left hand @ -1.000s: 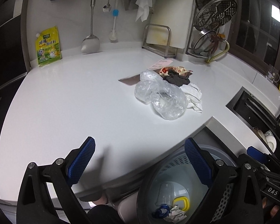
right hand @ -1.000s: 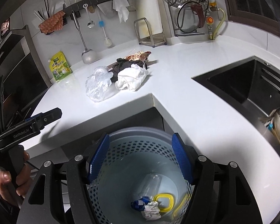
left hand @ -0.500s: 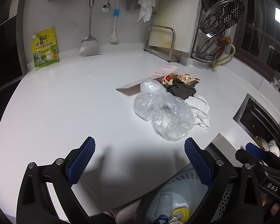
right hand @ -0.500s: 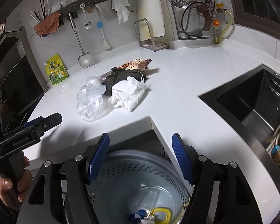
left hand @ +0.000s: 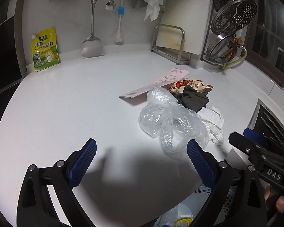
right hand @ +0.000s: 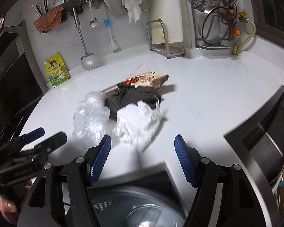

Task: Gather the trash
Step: 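Move both open tools up to the trash pile on the counter, then close the right tool on the white crumpled plastic bag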

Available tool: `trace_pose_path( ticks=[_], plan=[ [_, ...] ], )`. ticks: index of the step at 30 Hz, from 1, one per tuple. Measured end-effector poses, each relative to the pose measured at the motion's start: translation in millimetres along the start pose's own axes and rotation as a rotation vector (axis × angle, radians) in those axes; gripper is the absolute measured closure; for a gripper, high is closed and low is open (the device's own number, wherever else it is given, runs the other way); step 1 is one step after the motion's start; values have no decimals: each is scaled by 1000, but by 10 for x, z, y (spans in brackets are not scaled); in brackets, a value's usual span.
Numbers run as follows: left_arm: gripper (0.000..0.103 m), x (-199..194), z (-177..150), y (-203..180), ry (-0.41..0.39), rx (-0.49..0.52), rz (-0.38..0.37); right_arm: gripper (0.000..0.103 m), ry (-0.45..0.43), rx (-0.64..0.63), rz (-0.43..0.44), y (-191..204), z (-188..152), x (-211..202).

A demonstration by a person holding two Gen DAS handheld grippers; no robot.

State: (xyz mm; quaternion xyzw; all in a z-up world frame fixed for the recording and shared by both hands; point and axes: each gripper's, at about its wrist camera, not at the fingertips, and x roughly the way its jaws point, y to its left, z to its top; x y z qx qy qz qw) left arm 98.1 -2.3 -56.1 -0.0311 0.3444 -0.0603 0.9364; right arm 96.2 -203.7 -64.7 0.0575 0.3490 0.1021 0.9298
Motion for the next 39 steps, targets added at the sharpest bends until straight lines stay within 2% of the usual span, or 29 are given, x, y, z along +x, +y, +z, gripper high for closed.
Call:
trace_pose_path(
  ticks=[9, 23, 25, 27, 32, 39],
  plan=[
    [8, 54, 24, 15, 4, -2, 4, 37, 39, -7, -12, 25, 218, 312],
    [8, 81, 57, 91, 1, -11, 17, 37, 84, -16, -48, -8, 229, 599],
    [8, 76, 60, 104, 1, -15, 17, 41, 82, -21, -48, 7, 226, 610],
    [8, 80, 56, 114, 4, -20, 15, 58, 91, -36, -45, 30, 221, 636],
    [8, 69, 48, 106, 6, -17, 15, 73, 82, -66, -49, 88, 203, 634],
    [8, 48, 53, 104, 5, -21, 10, 84, 66, -49, -30, 51, 186, 538]
  ],
)
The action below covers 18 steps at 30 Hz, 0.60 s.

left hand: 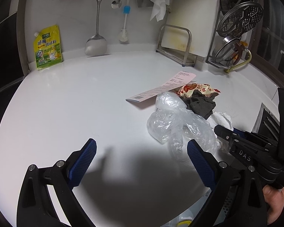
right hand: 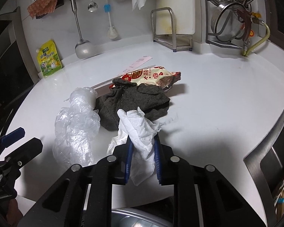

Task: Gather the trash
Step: 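Close the right tool on the white crumpled plastic bag, then close the left tool on the clear plastic bag while the right tool holds the white bag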

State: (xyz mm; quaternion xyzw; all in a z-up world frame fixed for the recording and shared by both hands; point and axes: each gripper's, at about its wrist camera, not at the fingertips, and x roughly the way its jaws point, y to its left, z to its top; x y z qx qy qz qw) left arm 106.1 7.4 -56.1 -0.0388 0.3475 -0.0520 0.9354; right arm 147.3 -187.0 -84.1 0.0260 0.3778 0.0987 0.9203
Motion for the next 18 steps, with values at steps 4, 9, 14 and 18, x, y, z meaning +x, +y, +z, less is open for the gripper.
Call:
trace_pose_path(
  ticks=[4, 9, 14, 18],
  plan=[
    [8, -12, -6, -27, 0, 5, -4, 87, -15, 26, 7, -84, -23, -88],
    [8, -32, -4, -85, 0, 9, -9, 89, -43, 55, 9, -199, -34, -215],
    [8, -51, 2, -146, -3, 18, -9, 89, -68, 78, 13, -294, -59, -328],
    [8, -68, 1, -171, -2, 14, -13, 89, -86, 92, 15, -355, -75, -402]
  ],
)
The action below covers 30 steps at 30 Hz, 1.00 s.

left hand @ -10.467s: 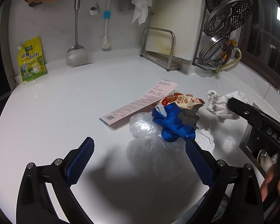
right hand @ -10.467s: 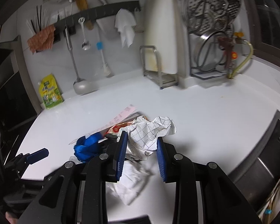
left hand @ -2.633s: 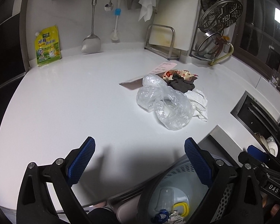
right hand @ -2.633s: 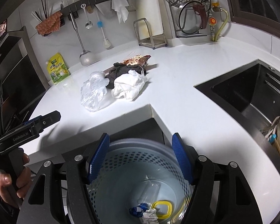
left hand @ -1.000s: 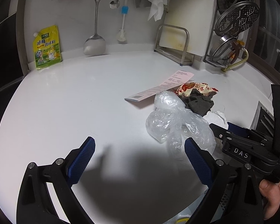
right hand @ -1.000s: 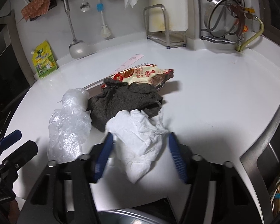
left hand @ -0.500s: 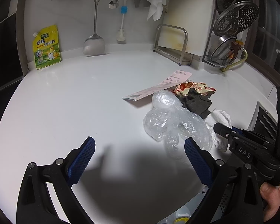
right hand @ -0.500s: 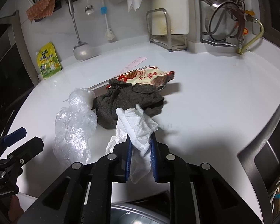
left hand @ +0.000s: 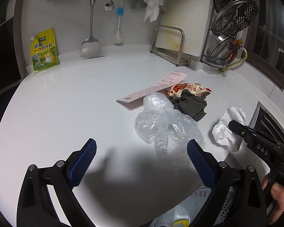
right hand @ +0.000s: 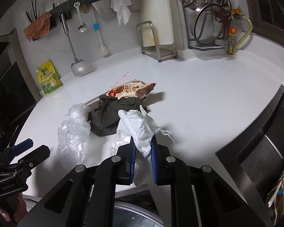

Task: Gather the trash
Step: 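Close the left tool on the clear plastic bag while the right tool holds the white bag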

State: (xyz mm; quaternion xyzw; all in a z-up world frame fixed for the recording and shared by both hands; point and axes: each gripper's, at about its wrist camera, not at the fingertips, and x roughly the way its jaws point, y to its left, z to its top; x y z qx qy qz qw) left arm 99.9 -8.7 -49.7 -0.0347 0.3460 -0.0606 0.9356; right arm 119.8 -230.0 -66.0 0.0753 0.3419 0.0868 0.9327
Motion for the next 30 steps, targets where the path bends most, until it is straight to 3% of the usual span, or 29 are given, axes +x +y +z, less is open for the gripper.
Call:
trace_pose_path(
  ticks=[8, 25, 28, 30],
  plan=[
    [7, -27, 0, -91, -12, 3, -14, 89, -22, 27, 6, -123, -19, -115],
    [6, 523, 119, -331, 109, -19, -43, 89, -45, 45, 35, -218, -30, -201],
    [11, 558, 119, -321, 104, -24, -32, 89, -44, 46, 36, -217, -32, -198],
    [23, 575, 121, -320, 107, -17, -33, 89, -45, 46, 36, -216, -32, -199]
  ],
)
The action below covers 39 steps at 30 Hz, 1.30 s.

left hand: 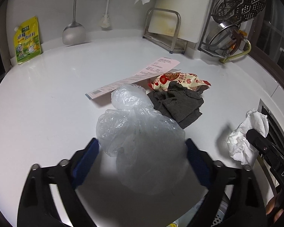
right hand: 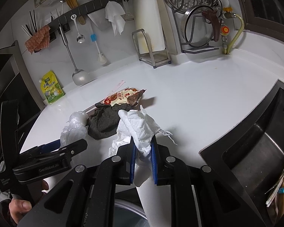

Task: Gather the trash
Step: 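Close the left tool on the clear plastic bag while the right tool holds the white bag, then carry the clear bag with the left tool while the right tool carries the white bag over the basket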

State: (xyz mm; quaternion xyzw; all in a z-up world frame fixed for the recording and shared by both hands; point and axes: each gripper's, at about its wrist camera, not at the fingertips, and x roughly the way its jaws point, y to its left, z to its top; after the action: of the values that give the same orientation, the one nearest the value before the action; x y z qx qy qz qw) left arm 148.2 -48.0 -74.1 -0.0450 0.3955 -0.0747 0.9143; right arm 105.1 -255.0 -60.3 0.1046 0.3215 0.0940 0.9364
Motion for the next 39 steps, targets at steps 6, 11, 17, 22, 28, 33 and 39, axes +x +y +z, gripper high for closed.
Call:
trace_pose_path(
  ticks=[6, 11, 17, 22, 28, 33, 39],
  plan=[
    [62, 42, -12, 0, 18, 24, -14, 89, 2, -7, 4, 24, -11, 5],
    [82, -13, -37, 24, 17, 32, -24, 89, 1, -9, 4, 29, -12, 3],
    [84, -161, -60, 95, -7, 29, -16, 89, -7, -14, 2, 51, -34, -33],
    [84, -350, -68, 152, -43, 35, -3, 89, -16, -16, 2, 83, -55, -107],
    [84, -539, -119, 173, -71, 46, -2, 89, -22, -15, -7, 122, -115, -222],
    [84, -685, -203, 160, -84, 55, -11, 89, -22, -5, -12, 150, -185, -325],
    [84, -856, -320, 123, -95, 74, -27, 89, -29, 0, -15, 233, -294, -501]
  ],
)
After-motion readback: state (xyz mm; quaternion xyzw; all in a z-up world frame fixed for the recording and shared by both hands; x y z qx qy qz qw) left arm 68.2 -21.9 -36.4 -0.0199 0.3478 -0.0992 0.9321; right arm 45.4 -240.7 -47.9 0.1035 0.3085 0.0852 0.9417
